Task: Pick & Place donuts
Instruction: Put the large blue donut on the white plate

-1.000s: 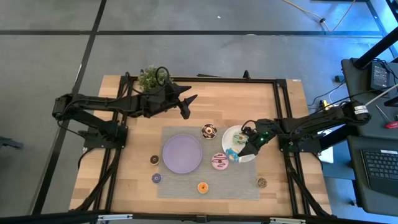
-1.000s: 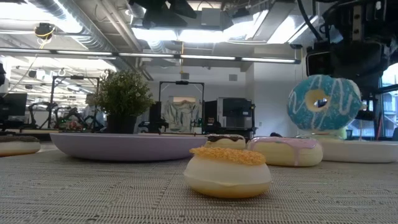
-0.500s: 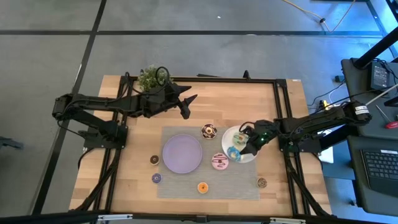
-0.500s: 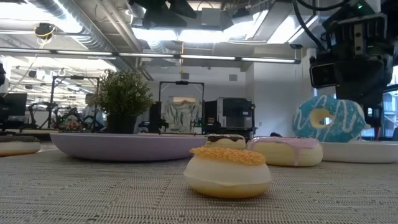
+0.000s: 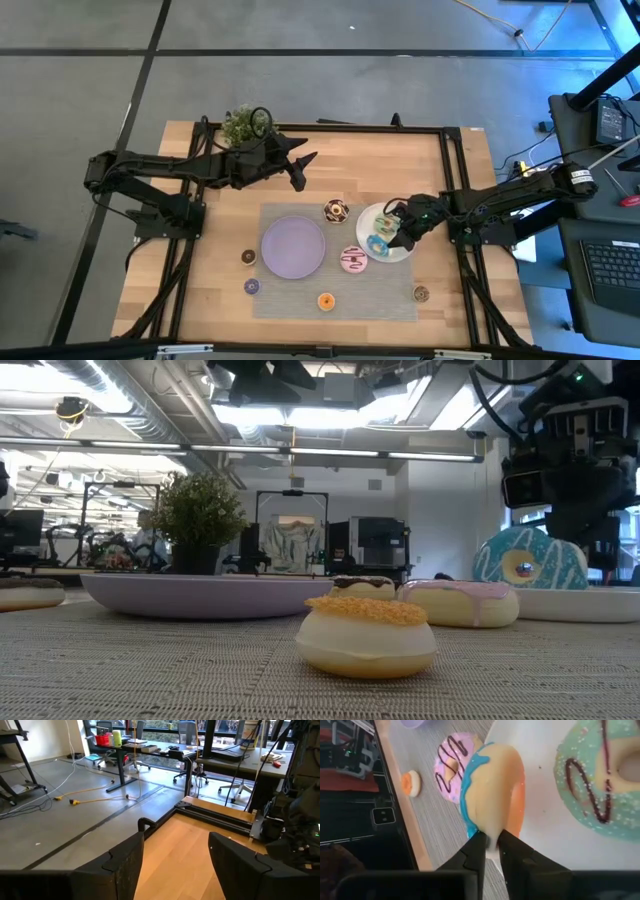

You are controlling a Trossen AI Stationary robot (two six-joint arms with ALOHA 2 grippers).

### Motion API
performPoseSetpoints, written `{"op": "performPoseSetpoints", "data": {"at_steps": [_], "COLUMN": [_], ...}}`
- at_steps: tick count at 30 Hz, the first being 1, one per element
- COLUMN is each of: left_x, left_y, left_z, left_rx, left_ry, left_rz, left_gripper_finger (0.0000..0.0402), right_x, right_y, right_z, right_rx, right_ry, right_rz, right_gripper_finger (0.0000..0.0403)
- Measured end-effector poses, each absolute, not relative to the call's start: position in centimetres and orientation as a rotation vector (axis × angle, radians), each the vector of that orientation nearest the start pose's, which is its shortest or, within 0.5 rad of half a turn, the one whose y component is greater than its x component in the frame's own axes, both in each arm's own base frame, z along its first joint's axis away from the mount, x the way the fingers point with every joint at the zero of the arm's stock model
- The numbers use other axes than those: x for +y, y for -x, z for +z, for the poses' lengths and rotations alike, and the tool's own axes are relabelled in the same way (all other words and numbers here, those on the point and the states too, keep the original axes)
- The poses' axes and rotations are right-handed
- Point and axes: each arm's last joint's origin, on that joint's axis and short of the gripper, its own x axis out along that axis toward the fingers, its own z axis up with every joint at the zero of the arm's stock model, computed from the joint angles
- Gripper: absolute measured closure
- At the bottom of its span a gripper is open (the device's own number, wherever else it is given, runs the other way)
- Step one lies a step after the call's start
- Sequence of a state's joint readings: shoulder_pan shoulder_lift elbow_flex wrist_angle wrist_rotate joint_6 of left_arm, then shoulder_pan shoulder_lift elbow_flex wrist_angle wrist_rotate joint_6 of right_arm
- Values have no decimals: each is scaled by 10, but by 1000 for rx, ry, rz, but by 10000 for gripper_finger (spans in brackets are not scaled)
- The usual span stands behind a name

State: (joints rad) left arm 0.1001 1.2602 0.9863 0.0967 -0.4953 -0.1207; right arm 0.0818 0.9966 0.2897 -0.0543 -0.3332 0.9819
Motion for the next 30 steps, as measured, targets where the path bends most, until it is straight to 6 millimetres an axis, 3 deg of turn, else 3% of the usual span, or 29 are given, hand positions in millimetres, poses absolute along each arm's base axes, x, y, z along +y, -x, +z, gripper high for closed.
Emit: {"op": "performPoseSetpoints", "data": {"at_steps": [15,23,30], "left_x": [42,42,42], "left_y": [-280,-280,-280], "left_z": [330,330,328], "left_rx": [141,141,163], "left_ry": [81,80,74], "left_rz": [604,604,605], "left_gripper_finger": [183,185,184], "right_x": [23,23,22], "right_y": [-167,-168,-171], "right_z": [144,146,159], "right_rx": [921,922,971], "right_ry": [-973,-972,-899], "right_rz": [-7,-7,-86], "right_gripper_finger": [253,245,245]}}
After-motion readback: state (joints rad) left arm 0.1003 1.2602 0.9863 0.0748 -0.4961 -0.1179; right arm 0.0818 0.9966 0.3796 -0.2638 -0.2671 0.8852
